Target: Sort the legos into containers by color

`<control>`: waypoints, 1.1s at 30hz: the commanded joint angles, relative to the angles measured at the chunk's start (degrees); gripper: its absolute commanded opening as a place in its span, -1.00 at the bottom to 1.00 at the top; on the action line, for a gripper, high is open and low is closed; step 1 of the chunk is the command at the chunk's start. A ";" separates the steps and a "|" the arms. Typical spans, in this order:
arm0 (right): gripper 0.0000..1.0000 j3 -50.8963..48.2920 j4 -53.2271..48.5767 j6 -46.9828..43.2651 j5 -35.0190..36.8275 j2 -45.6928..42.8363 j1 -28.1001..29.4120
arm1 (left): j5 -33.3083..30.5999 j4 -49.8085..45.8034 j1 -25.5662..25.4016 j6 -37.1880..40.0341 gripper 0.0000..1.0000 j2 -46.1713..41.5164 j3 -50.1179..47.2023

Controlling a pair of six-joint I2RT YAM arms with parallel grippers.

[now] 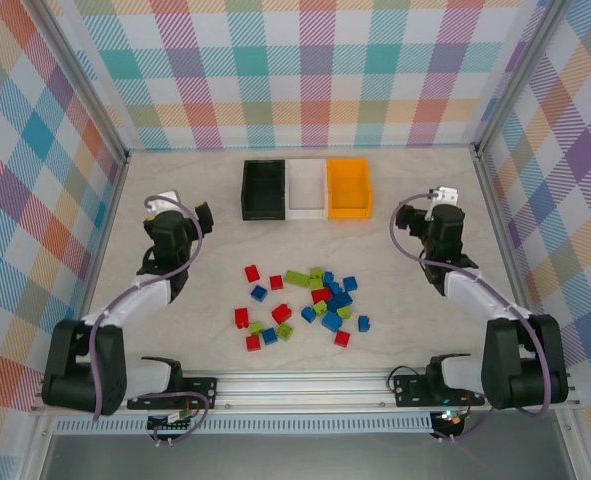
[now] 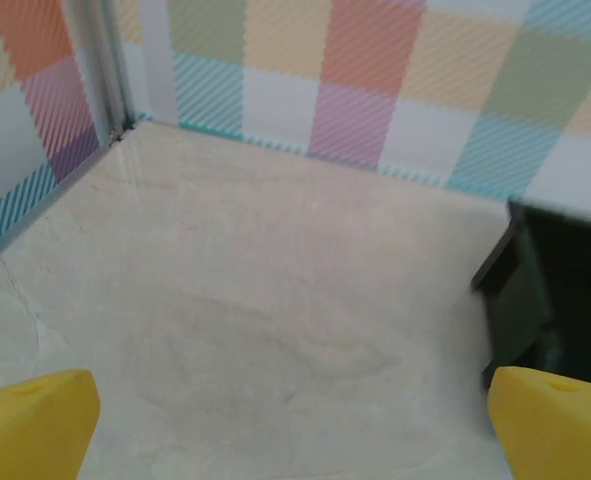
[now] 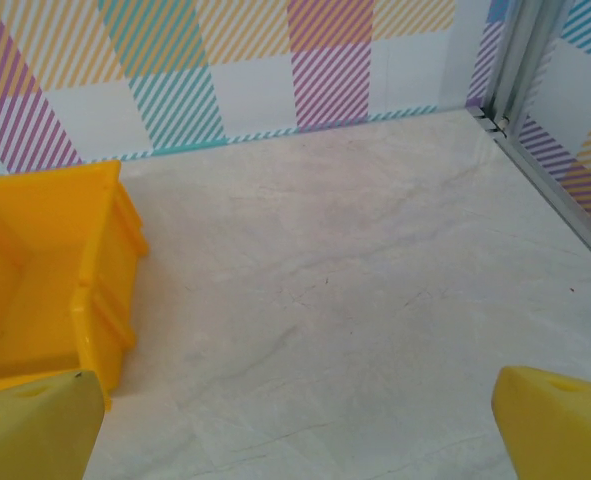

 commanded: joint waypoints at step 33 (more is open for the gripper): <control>0.23 5.34 -69.24 31.94 -12.23 -5.20 34.10 | 22.77 -43.05 -12.05 -35.27 0.98 -7.21 7.45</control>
